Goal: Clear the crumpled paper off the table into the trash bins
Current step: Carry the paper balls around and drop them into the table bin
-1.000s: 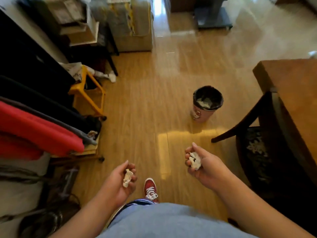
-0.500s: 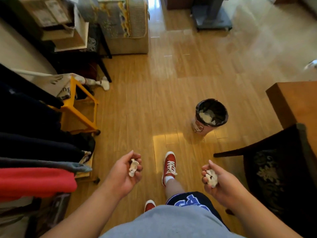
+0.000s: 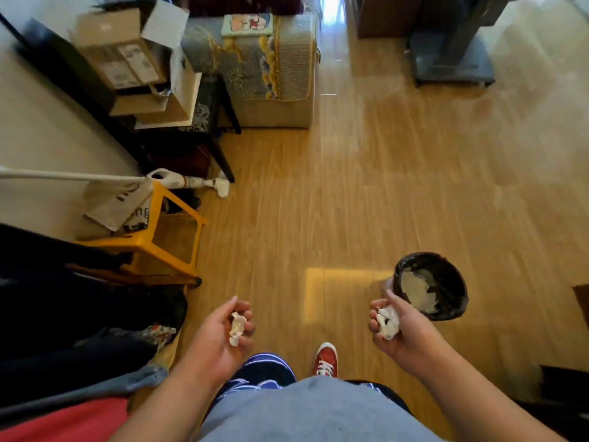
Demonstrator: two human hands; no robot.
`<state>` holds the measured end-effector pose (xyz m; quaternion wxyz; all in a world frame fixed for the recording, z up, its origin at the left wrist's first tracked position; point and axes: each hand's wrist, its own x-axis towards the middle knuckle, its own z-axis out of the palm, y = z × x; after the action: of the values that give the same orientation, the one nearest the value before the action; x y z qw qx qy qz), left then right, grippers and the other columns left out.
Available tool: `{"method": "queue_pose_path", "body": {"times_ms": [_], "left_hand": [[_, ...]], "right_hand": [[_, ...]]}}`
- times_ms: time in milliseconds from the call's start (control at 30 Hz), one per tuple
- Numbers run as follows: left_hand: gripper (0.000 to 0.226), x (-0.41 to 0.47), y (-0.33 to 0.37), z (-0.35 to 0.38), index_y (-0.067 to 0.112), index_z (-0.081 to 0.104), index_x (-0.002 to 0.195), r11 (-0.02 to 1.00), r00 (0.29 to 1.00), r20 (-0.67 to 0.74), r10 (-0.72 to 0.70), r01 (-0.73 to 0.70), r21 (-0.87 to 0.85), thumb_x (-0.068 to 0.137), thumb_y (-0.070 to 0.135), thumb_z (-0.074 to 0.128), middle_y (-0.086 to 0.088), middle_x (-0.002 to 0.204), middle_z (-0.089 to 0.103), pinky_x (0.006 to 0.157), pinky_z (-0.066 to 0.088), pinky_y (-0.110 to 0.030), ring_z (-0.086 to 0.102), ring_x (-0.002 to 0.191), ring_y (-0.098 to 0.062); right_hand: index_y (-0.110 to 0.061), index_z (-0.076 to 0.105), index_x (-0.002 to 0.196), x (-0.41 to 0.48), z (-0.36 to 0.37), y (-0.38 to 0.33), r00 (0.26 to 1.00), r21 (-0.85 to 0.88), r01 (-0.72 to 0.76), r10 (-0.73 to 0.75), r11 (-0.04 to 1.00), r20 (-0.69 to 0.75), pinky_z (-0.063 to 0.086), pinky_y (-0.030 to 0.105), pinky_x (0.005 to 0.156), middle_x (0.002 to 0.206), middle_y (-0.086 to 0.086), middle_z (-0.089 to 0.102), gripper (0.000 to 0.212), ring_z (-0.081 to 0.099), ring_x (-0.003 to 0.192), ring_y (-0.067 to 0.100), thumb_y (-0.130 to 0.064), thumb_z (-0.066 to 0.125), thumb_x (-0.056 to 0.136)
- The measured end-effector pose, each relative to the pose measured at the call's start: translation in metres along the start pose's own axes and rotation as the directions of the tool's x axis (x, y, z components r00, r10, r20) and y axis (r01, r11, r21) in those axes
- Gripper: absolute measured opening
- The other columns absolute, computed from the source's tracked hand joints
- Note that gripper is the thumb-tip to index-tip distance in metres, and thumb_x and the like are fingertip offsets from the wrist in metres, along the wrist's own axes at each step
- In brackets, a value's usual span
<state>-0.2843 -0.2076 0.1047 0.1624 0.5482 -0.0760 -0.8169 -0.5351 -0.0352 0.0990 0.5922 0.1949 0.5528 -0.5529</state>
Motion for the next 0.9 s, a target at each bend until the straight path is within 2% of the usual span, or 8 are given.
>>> {"method": "queue_pose_path", "body": {"times_ms": [233,467,667,900], "left_hand": [[0.027,0.064,0.082,0.033,0.010,0.061,0.075,0.995,0.996,-0.092,0.016,-0.025,-0.097,0.091,0.031,0.056,-0.003,0.057,0.055,0.029,0.033,-0.015,0.052,0.041,-0.010],[0.029,0.147,0.200,0.110,0.010,0.063,0.075,1.000,0.999,-0.044,0.018,-0.018,0.004,0.092,0.032,0.055,-0.003,0.060,0.056,0.031,0.035,-0.017,0.053,0.045,-0.010],[0.026,0.199,0.264,0.218,0.012,0.063,0.074,0.966,0.996,0.051,-0.077,0.062,0.251,0.091,0.030,0.056,-0.001,0.062,0.056,0.031,0.034,-0.016,0.053,0.046,-0.009],[0.027,0.266,0.246,0.389,0.014,0.061,0.072,0.845,0.958,0.118,-0.261,0.168,0.507,0.092,0.030,0.054,0.000,0.056,0.056,0.030,0.034,-0.015,0.053,0.042,-0.008]], "right_hand": [[-0.011,0.058,0.080,0.078,0.104,-0.098,0.991,-0.077,-0.032,0.041,0.997,0.129,0.039,0.021,0.038,0.061,0.003,0.054,0.030,0.054,0.047,0.015,-0.037,0.051,0.094],[-0.011,0.060,0.079,0.143,0.173,-0.186,0.994,-0.019,-0.003,0.005,1.000,0.110,0.043,0.022,0.040,0.065,0.004,0.057,0.027,0.057,0.050,0.015,-0.034,0.054,0.093],[-0.012,0.060,0.075,0.157,0.156,-0.251,0.997,0.185,0.064,-0.056,0.981,-0.050,0.042,0.020,0.038,0.063,0.003,0.058,0.029,0.056,0.048,0.015,-0.033,0.053,0.094],[-0.010,0.060,0.076,0.155,0.074,-0.284,0.969,0.489,0.126,-0.001,0.863,-0.249,0.040,0.020,0.040,0.065,0.007,0.055,0.029,0.053,0.052,0.017,-0.033,0.054,0.093]]}}
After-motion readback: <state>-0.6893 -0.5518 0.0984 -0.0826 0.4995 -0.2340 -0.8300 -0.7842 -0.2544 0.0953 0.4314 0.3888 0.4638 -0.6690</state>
